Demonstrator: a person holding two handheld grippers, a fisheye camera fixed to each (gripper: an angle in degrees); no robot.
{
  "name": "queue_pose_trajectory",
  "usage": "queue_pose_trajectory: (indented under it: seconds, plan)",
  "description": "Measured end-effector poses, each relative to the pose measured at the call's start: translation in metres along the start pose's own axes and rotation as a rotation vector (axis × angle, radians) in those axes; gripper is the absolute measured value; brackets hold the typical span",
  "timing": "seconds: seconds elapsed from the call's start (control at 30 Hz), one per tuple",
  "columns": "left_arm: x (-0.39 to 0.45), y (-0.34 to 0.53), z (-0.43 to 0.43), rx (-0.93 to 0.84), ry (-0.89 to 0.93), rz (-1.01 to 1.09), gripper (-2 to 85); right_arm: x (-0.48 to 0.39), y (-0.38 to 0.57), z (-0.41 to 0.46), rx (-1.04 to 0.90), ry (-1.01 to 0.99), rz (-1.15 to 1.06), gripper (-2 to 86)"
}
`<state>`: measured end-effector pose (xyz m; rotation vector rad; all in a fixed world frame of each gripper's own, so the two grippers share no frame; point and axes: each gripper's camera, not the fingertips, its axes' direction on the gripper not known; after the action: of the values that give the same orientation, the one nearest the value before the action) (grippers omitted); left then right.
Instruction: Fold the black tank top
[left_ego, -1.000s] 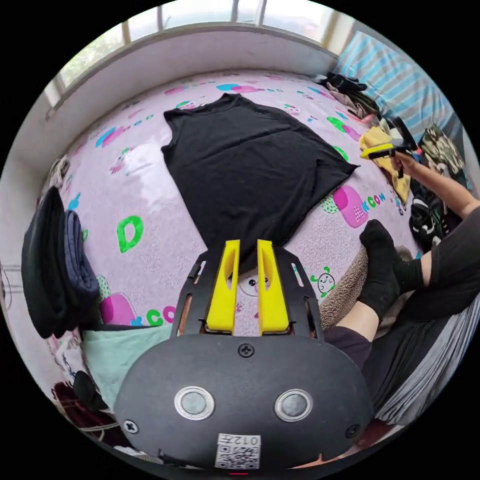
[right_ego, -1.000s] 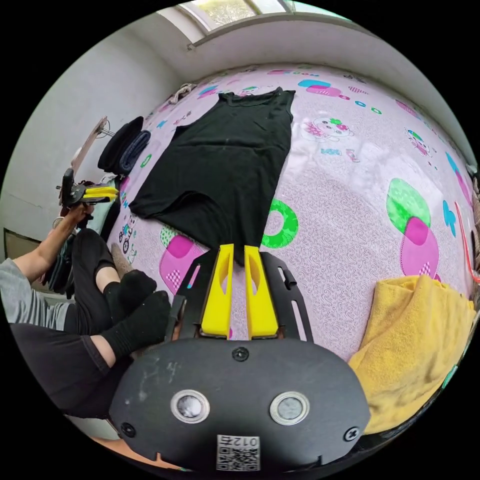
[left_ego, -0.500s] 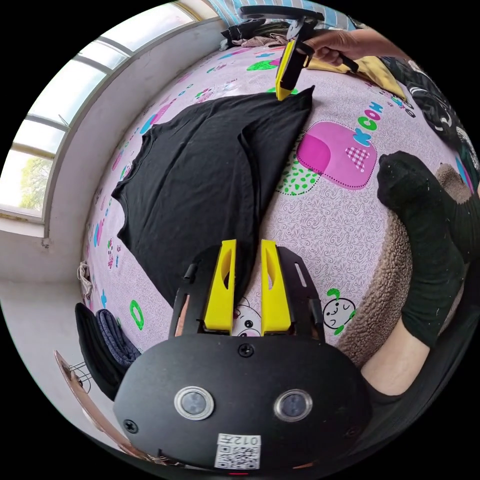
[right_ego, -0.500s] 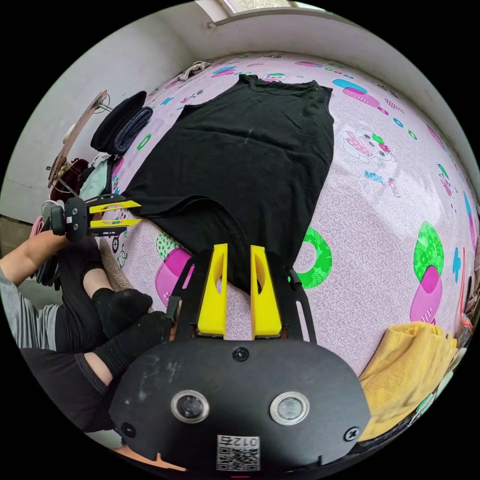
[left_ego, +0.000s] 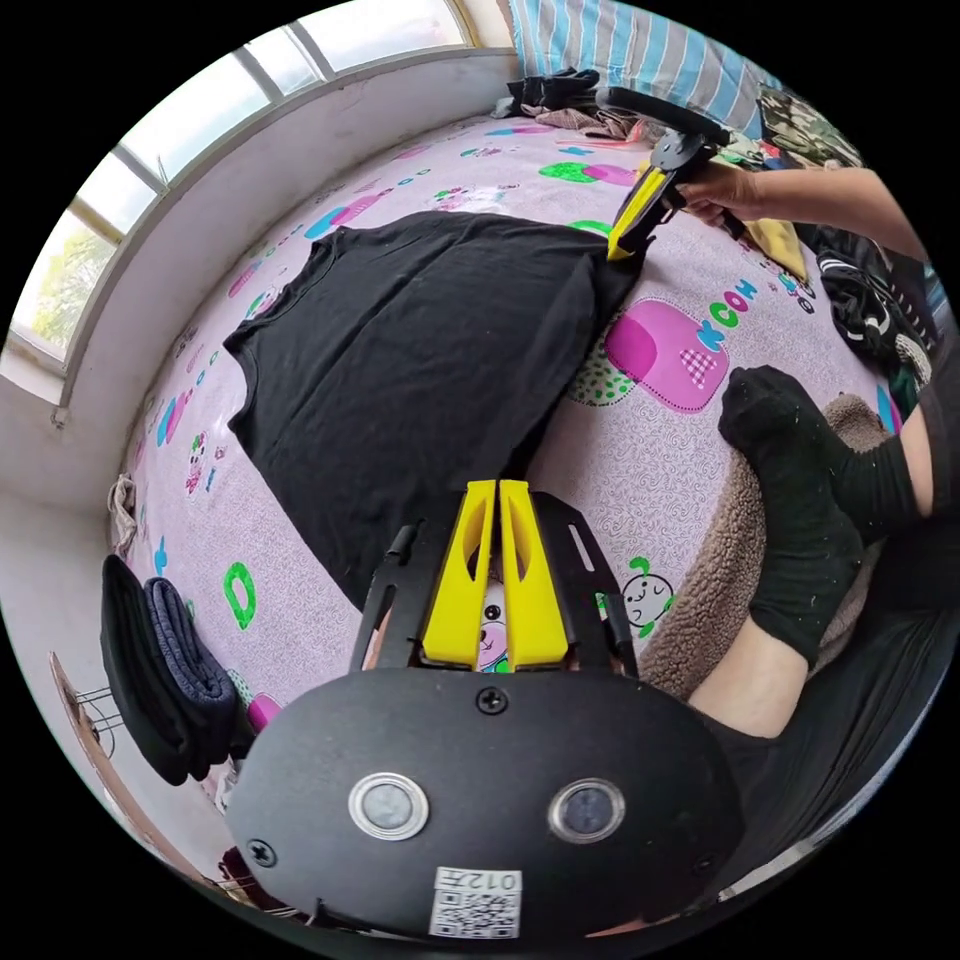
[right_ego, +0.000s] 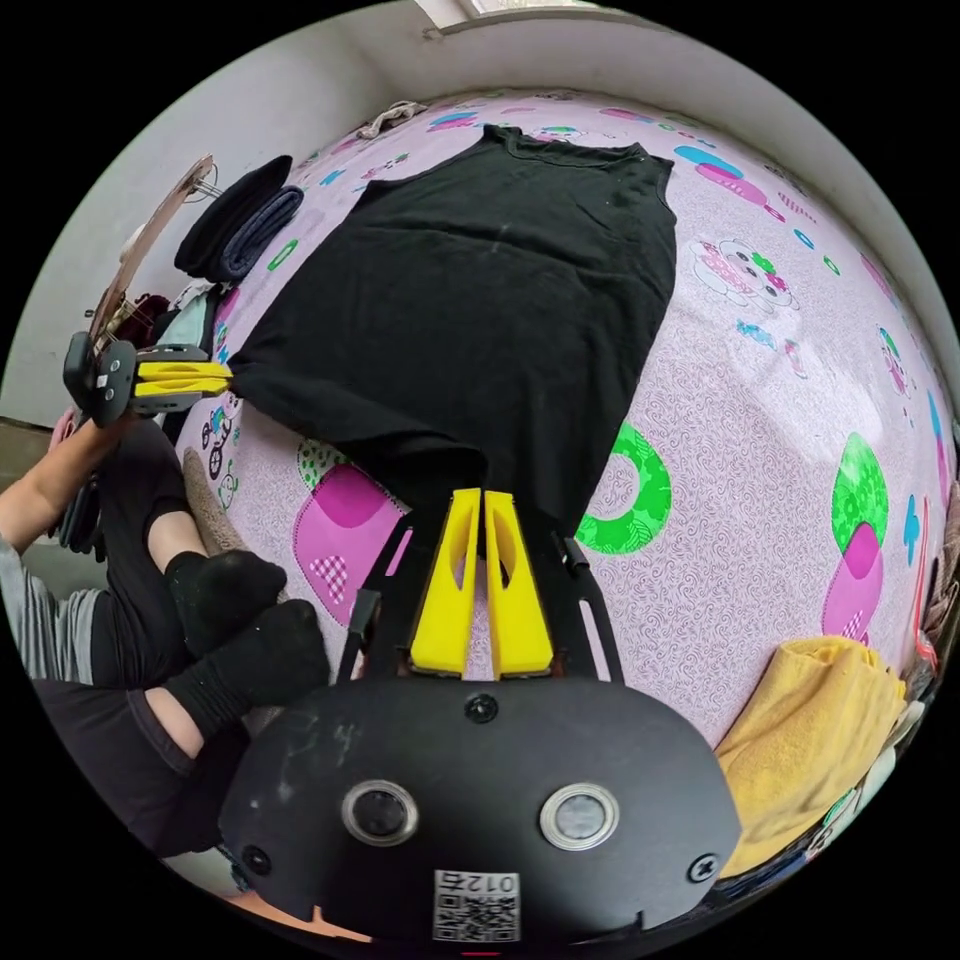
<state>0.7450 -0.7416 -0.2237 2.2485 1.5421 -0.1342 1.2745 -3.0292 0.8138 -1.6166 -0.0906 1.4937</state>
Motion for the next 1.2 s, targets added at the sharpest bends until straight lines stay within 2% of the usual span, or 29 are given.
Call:
queue_pose_trajectory:
  seconds: [0.1, 0.27, 0.53, 0.73, 0.97, 1.2]
  plan:
    - [-0.009, 0.003, -0.004, -0.018, 0.095, 0.042, -0.1, 0.000, 0.025, -0.027, -0.001, -0.042, -0.068, -0.3]
    - [-0.016, 0.008, 0.010, -0.131, 0.281, 0.121, -0.1, 0.009, 0.077, -0.030, -0.188, -0.087, -0.198, -0.5]
    - [-0.027, -0.001, 0.049, -0.220, 0.368, 0.080, -0.1, 0.040, 0.124, -0.050, -0.186, -0.106, -0.179, 0.2]
    - [-0.054, -0.001, 0.053, -0.191, 0.414, 0.020, -0.1, 0.009, 0.158, -0.075, -0.091, 0.058, -0.302, 5.0]
    - [-0.091, -0.006, 0.050, -0.140, 0.428, -0.034, -0.1, -0.060, 0.193, -0.044, -0.102, 0.295, -0.566, 8.6]
    - [-0.100, -0.010, 0.055, -0.157, 0.420, -0.005, -0.1, -0.068, 0.204, -0.021, -0.149, 0.390, -0.709, 8.4]
